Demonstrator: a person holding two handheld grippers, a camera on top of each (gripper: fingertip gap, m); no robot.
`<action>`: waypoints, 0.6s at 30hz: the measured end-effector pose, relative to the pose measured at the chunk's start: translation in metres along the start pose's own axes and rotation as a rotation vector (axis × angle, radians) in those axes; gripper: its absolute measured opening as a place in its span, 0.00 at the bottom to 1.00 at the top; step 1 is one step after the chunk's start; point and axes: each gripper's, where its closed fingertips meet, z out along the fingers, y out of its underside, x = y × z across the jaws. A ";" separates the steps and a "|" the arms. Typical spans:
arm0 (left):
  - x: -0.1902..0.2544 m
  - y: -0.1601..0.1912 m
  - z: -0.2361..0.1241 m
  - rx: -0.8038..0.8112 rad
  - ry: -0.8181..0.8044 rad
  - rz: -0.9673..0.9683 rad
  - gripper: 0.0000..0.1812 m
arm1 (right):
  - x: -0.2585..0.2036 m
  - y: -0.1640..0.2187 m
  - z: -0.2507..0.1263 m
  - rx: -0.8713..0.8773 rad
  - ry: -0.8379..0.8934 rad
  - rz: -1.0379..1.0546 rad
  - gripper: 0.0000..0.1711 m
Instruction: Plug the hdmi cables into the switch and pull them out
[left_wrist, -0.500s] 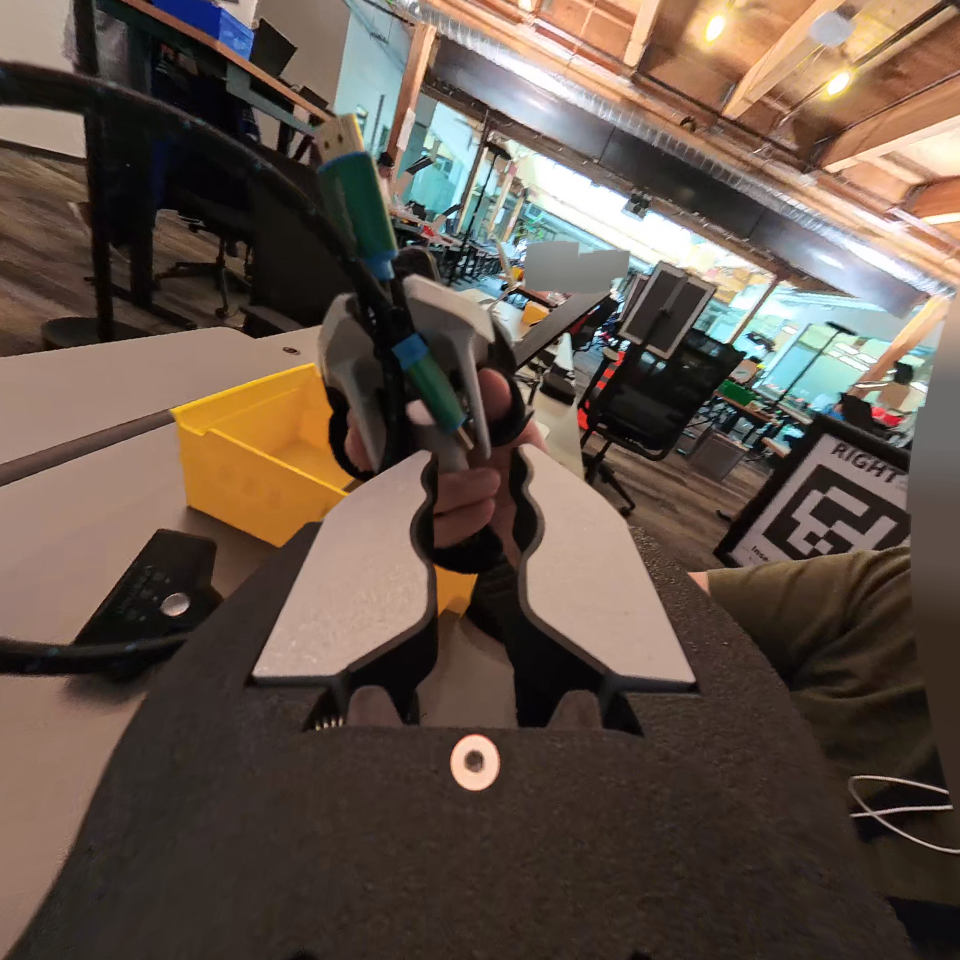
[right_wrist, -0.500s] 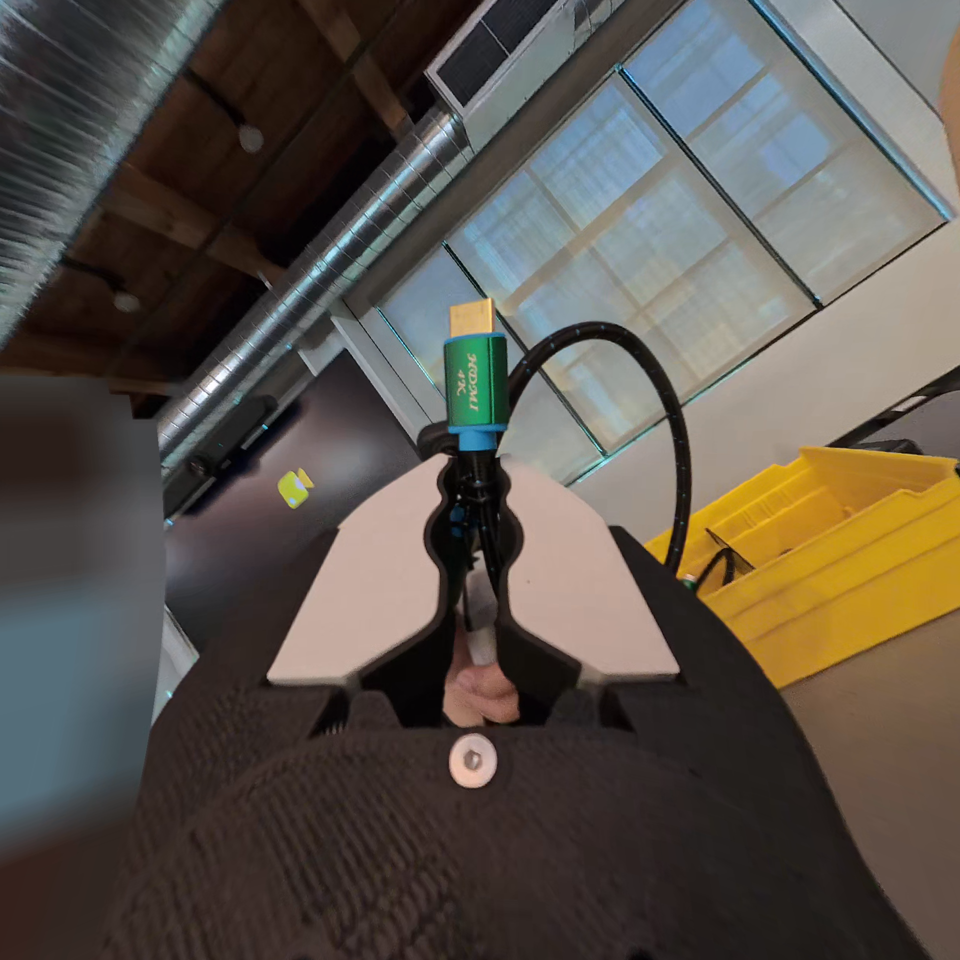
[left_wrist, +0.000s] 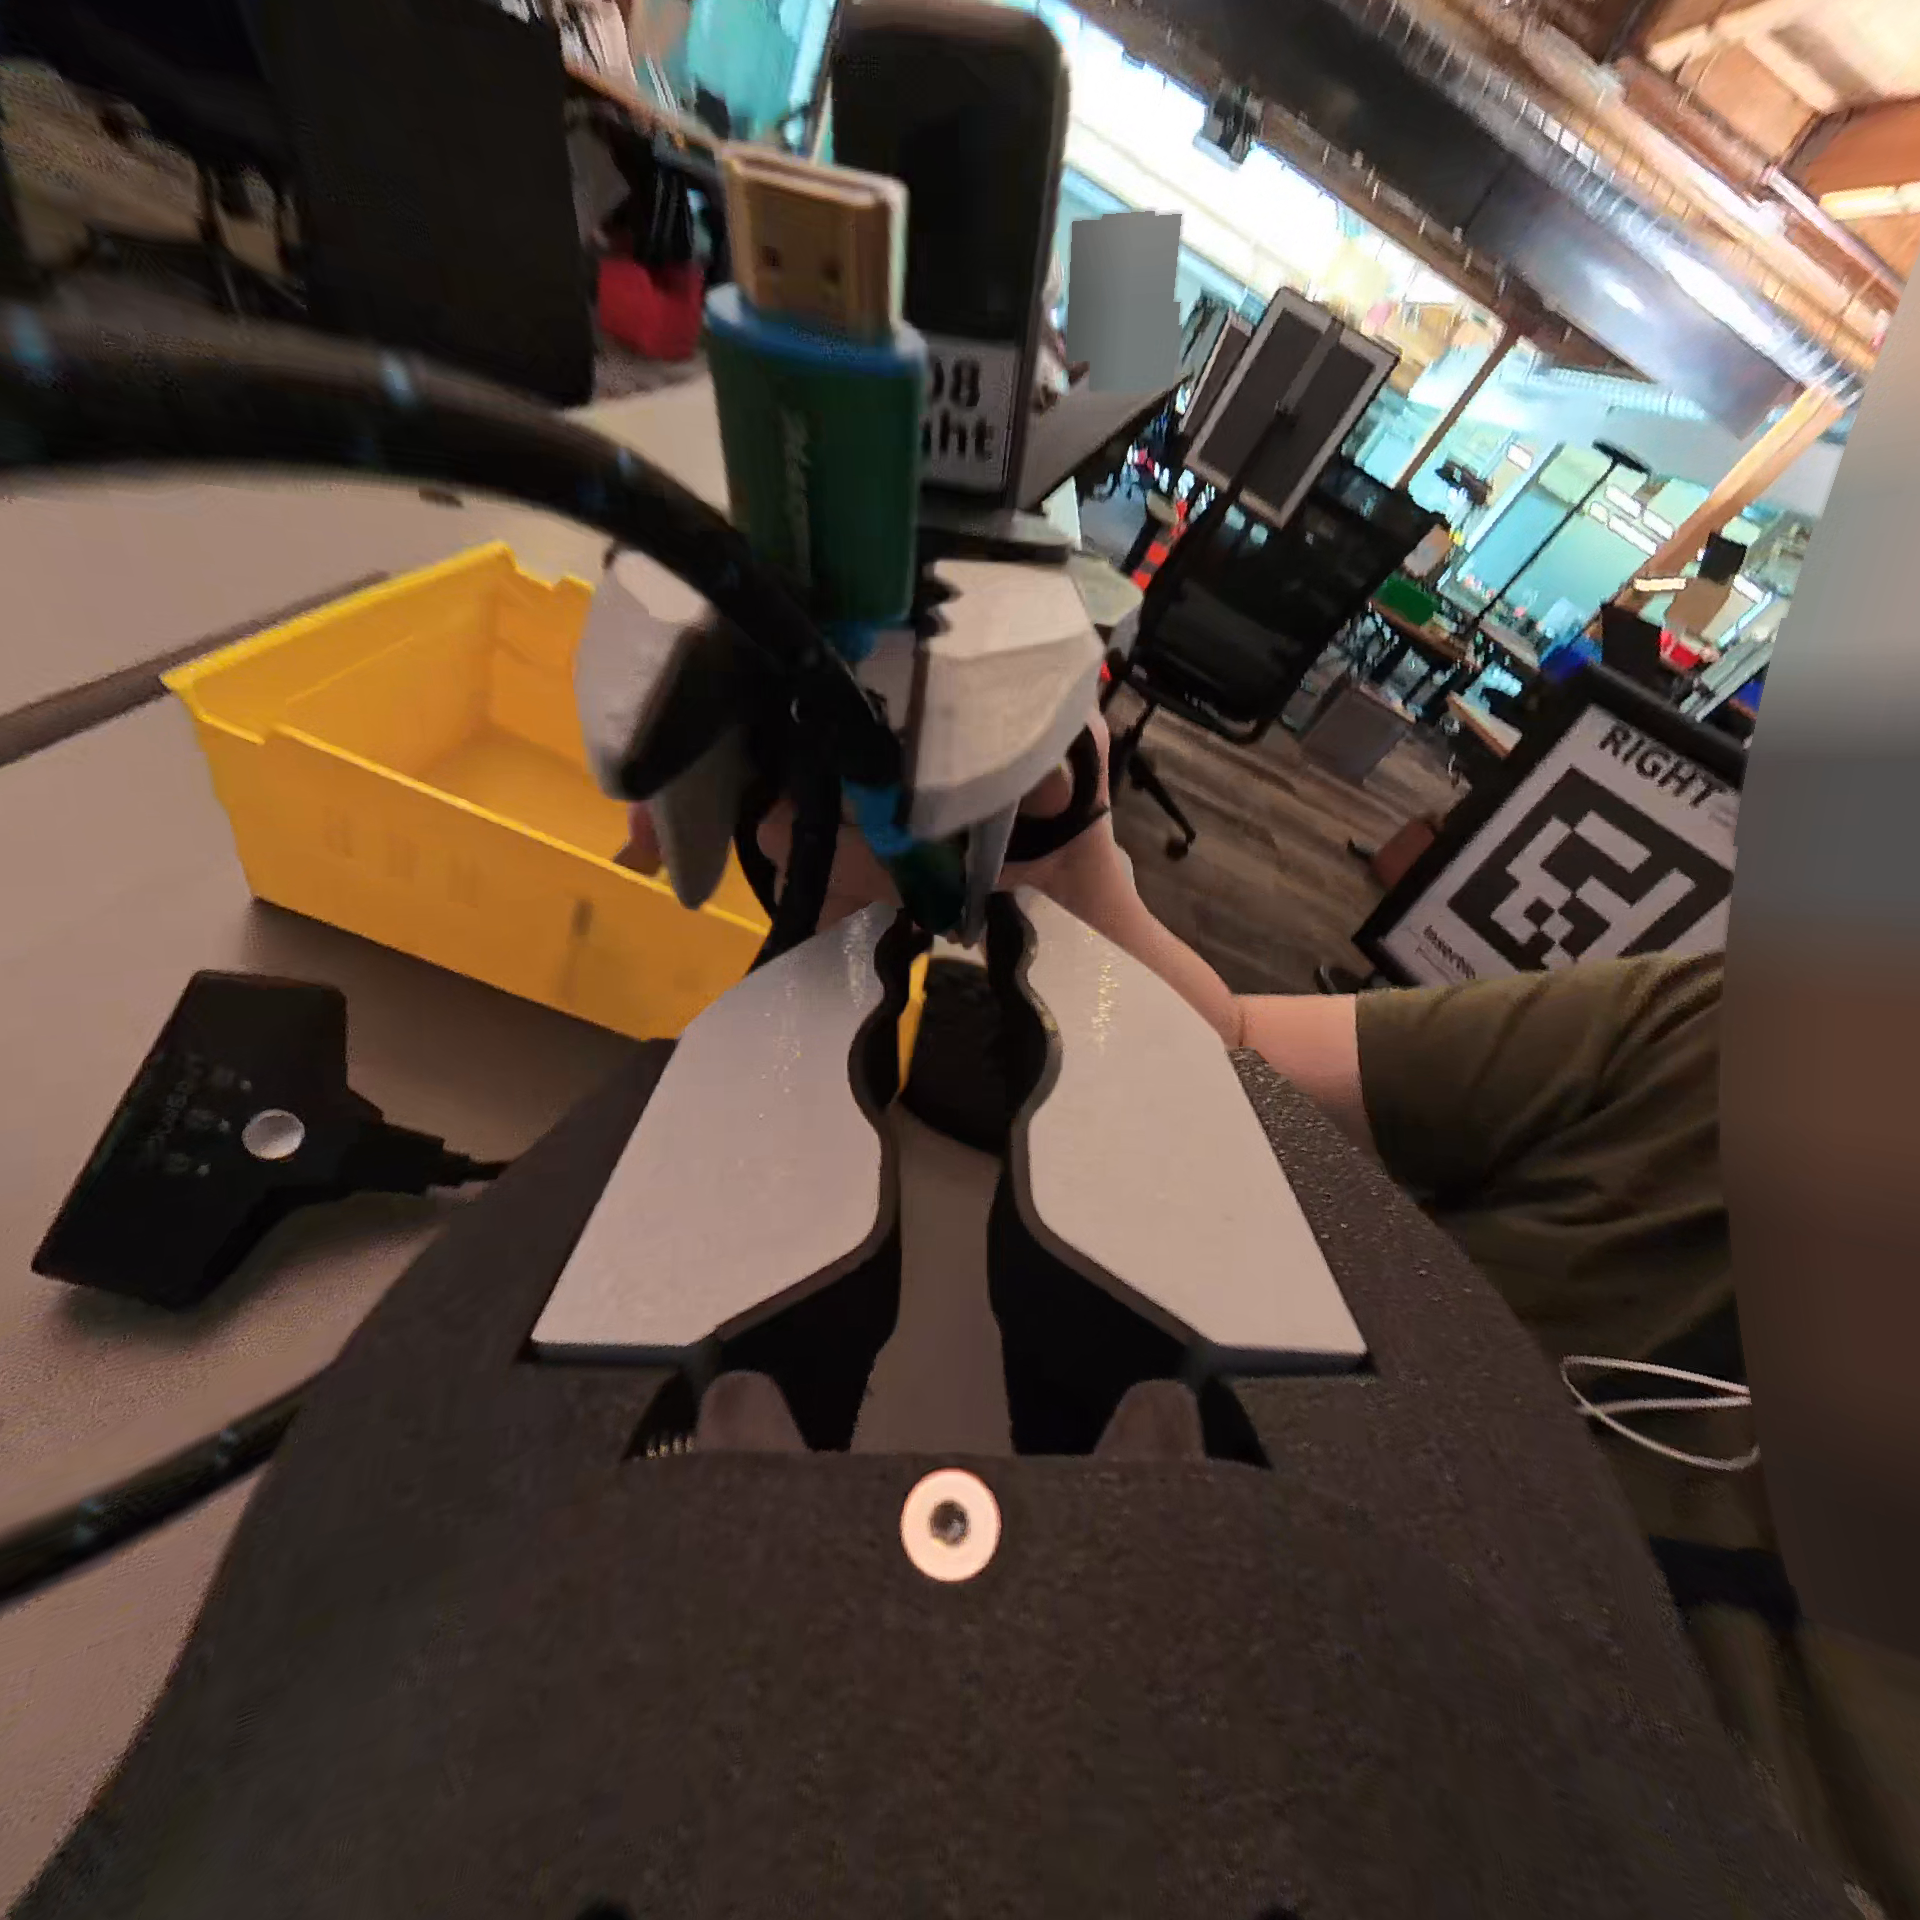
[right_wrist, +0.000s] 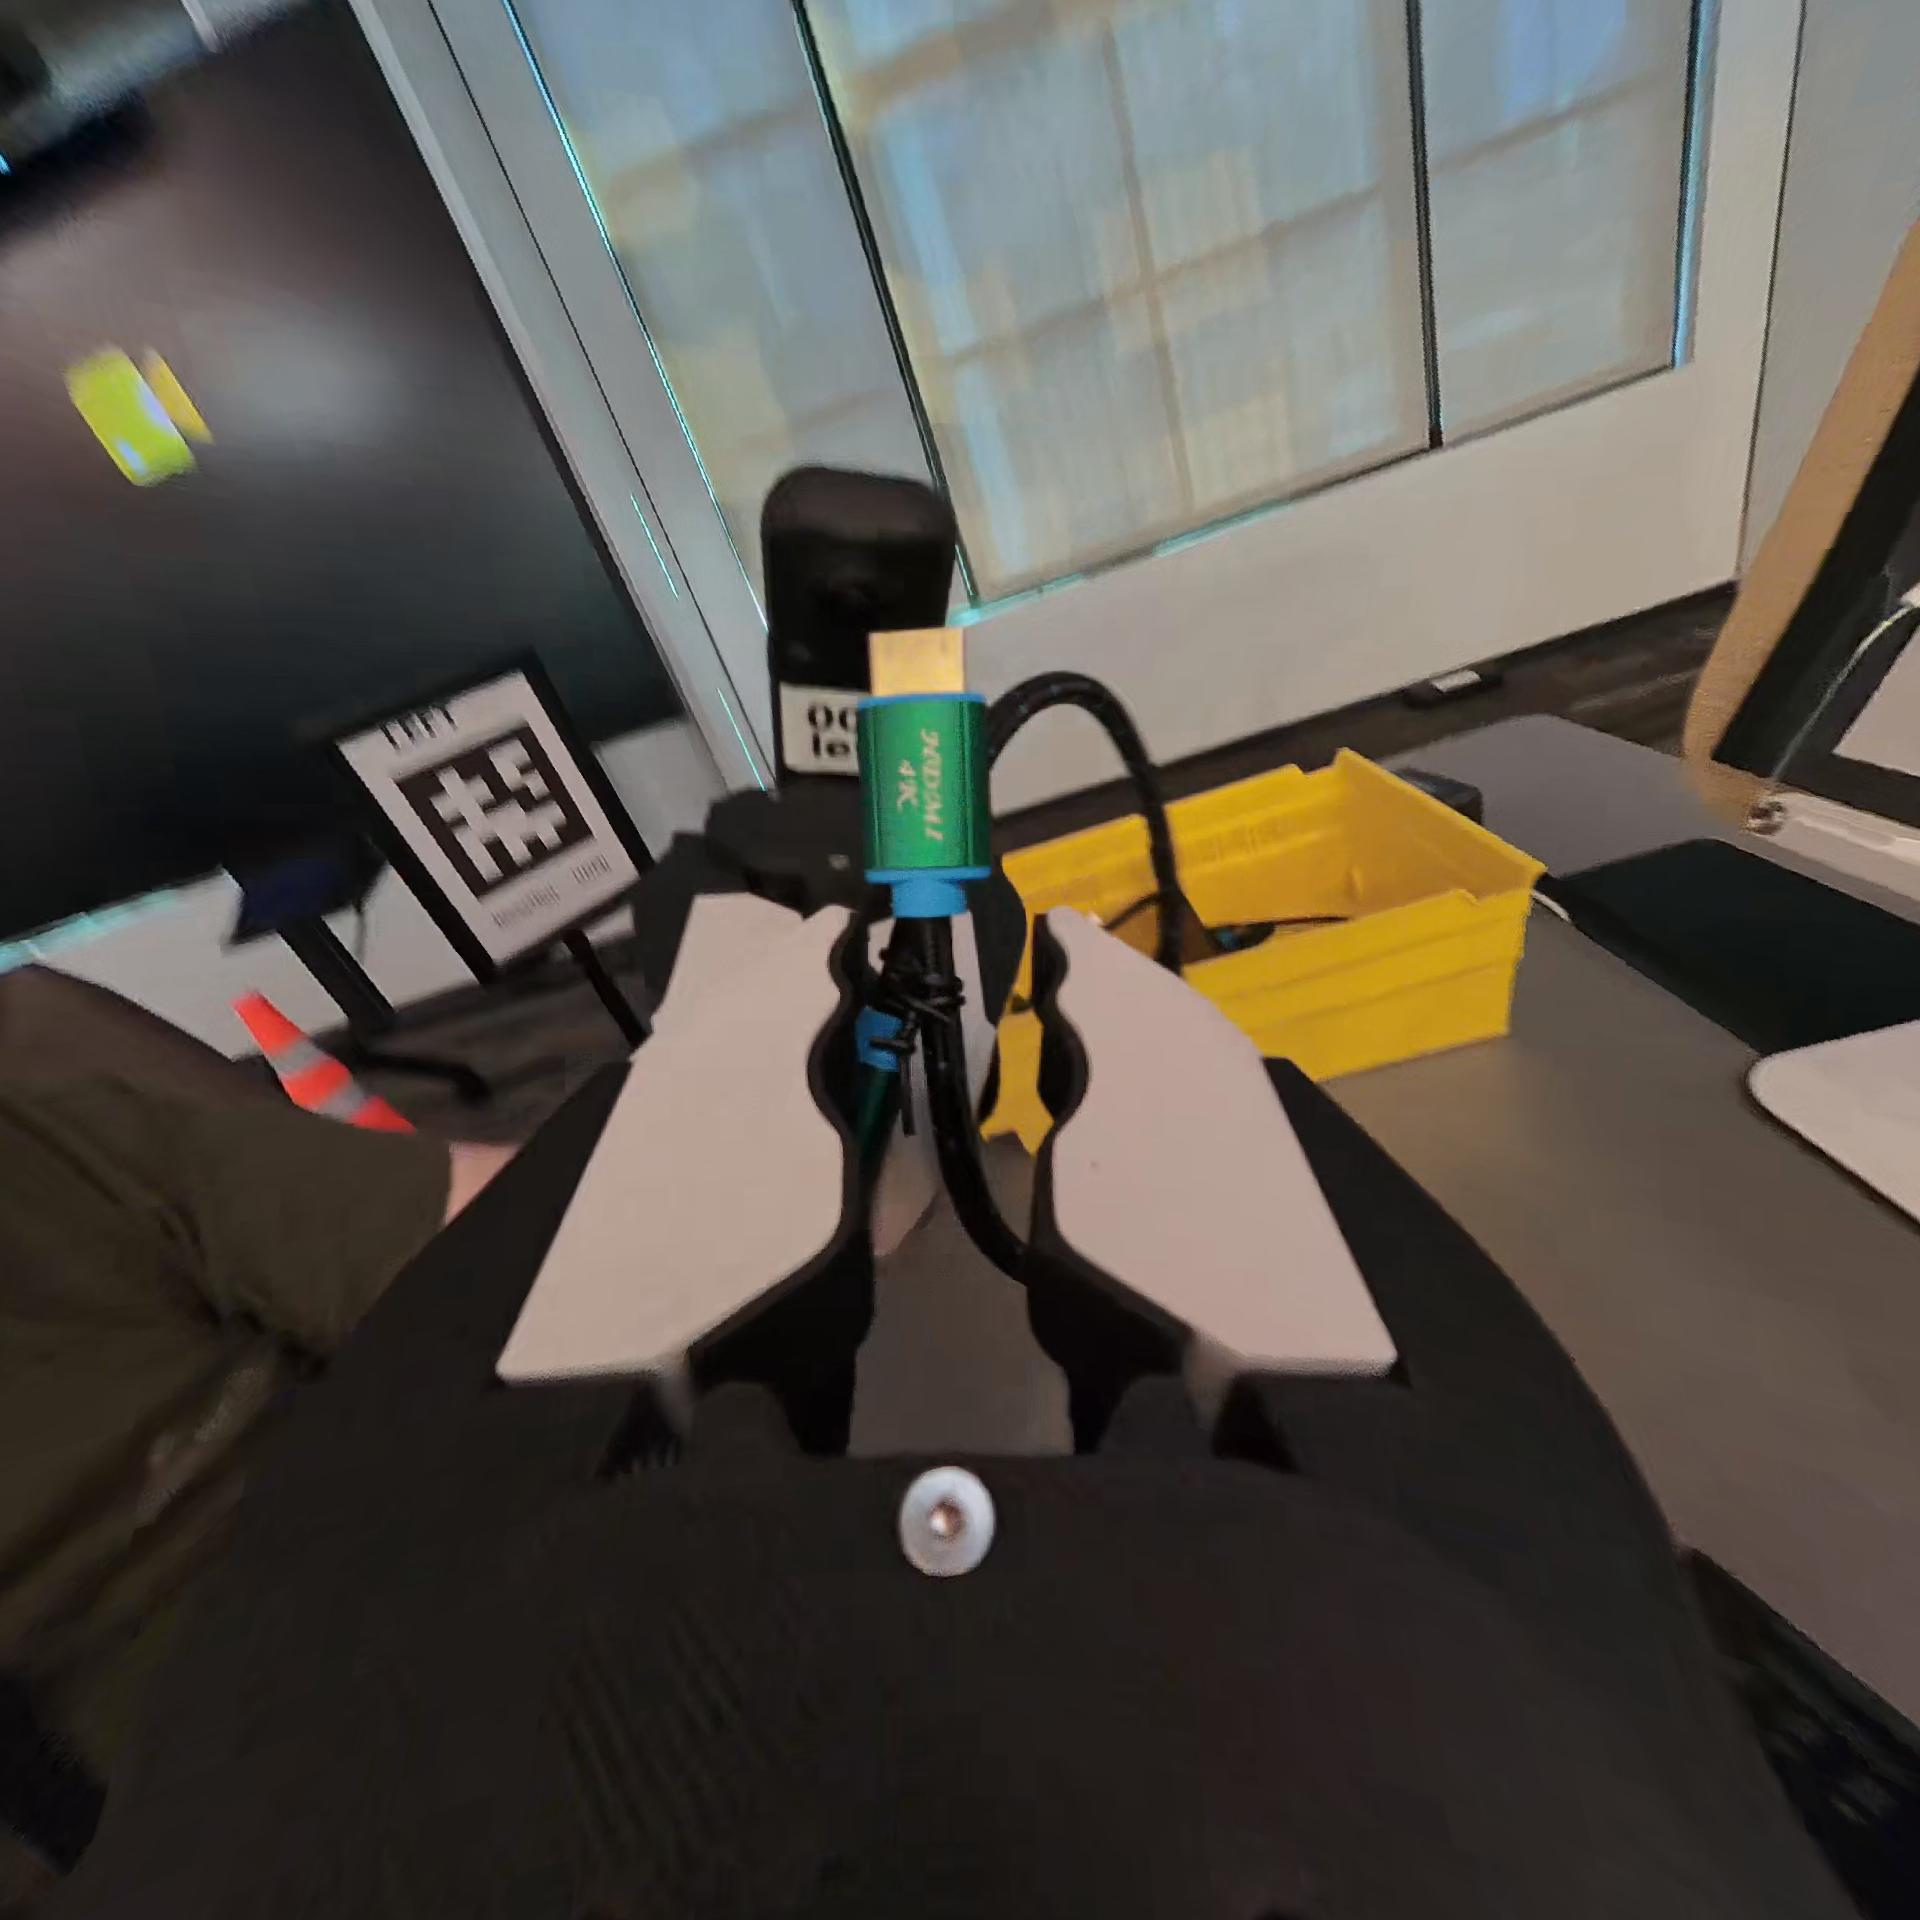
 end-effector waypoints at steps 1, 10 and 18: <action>0.000 0.004 0.001 -0.029 -0.003 -0.003 0.07 | 0.000 0.005 0.000 -0.040 0.009 -0.036 0.18; -0.009 0.010 -0.008 -0.069 -0.023 -0.003 0.02 | 0.012 0.015 0.010 0.057 -0.142 0.307 0.07; -0.010 0.042 -0.028 -0.315 -0.096 -0.062 0.02 | 0.013 0.018 0.008 0.073 -0.208 0.430 0.06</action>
